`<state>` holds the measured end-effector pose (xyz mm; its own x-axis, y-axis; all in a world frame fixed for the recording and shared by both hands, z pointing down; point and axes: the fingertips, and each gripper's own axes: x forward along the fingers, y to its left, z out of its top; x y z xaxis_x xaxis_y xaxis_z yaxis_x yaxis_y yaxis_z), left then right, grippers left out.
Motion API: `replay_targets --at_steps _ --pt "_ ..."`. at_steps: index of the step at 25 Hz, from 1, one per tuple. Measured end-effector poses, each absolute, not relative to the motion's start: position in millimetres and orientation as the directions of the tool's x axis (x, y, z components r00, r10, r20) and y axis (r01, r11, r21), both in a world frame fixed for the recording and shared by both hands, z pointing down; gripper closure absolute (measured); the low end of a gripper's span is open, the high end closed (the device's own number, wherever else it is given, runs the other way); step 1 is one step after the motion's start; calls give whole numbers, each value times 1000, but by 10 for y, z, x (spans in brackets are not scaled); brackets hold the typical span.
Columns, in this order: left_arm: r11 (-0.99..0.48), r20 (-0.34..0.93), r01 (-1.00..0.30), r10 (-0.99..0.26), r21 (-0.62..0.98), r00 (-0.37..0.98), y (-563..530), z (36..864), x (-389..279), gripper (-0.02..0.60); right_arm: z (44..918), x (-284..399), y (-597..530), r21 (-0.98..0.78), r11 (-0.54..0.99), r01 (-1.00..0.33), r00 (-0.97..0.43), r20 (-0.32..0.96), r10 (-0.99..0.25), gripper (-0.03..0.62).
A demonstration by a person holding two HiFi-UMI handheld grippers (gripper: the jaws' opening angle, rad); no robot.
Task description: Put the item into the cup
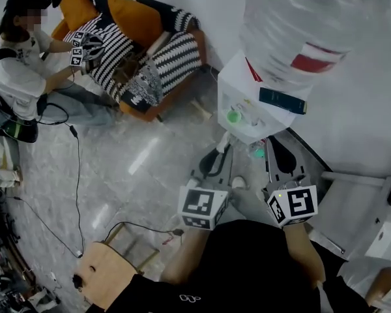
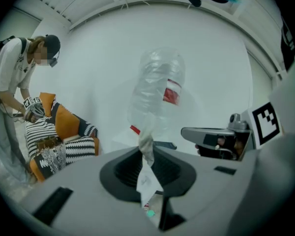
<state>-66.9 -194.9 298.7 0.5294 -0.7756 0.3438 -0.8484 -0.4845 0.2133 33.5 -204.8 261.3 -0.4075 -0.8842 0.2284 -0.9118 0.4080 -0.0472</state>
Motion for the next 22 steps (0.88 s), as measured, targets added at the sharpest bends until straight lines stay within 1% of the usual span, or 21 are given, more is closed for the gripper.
replay_targets --at_steps 7,15,20,22 --pt "-477 390 -850 -756 223 526 -2071 3456 -597 528 2977 385 -2217 -46 416 -908 -412 267 -871 583" --pt "-542 412 -819 -714 188 566 -2253 3888 -424 528 3577 489 -2406 -119 373 -920 -391 311 -866 583" --pt "-513 447 -834 -710 203 545 -2350 4301 -421 528 3986 521 -2458 -147 359 -922 -388 337 -858 583" --pt "-519 451 -835 -710 185 541 -2435 4459 -434 528 4169 505 -2506 -156 362 -919 -393 343 -853 583"
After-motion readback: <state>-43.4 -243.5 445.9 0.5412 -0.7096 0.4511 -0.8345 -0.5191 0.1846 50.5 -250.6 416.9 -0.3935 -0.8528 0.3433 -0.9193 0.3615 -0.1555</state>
